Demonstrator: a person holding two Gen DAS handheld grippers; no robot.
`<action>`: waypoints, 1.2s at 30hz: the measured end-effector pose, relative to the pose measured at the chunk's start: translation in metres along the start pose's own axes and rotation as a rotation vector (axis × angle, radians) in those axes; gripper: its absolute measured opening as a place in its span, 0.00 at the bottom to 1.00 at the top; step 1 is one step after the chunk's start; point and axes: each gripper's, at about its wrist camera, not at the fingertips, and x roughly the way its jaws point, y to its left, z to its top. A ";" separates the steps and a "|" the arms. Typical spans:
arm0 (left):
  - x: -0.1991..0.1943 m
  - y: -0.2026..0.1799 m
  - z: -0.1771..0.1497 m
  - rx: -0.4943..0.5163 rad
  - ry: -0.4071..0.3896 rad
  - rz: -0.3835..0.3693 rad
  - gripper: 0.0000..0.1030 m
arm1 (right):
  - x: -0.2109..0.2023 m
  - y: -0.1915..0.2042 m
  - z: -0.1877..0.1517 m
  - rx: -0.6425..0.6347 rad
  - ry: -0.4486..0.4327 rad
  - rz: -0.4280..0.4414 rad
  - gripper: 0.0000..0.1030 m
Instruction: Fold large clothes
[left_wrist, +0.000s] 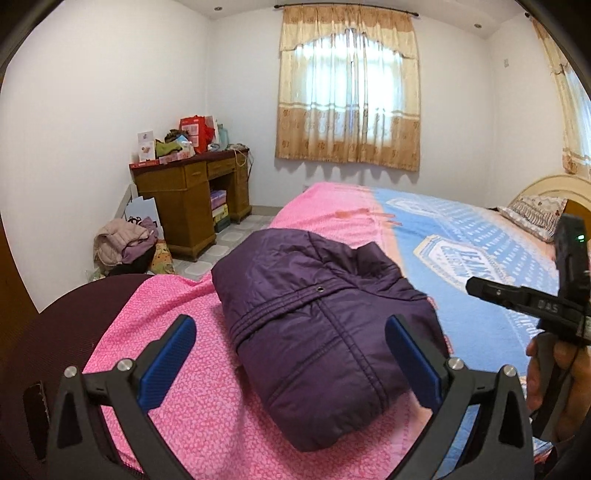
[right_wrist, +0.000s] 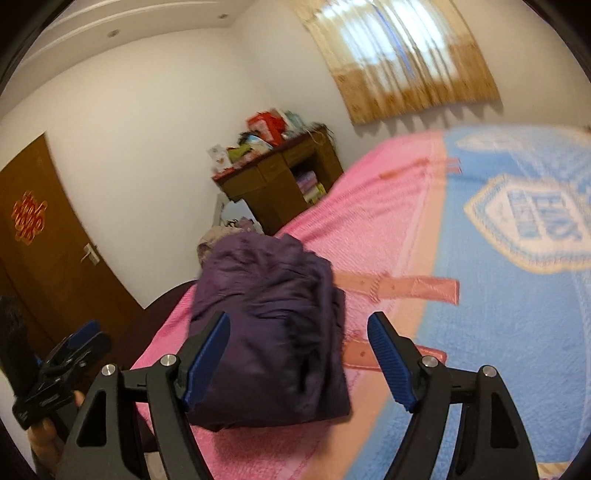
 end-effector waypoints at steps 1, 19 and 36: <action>-0.002 -0.001 0.001 -0.002 -0.005 -0.004 1.00 | -0.006 0.009 0.002 -0.022 -0.008 0.000 0.75; -0.022 -0.002 0.003 -0.020 -0.059 0.003 1.00 | -0.047 0.069 0.005 -0.187 -0.099 0.004 0.77; -0.023 -0.001 0.003 -0.020 -0.060 0.002 1.00 | -0.049 0.070 0.004 -0.187 -0.105 0.010 0.78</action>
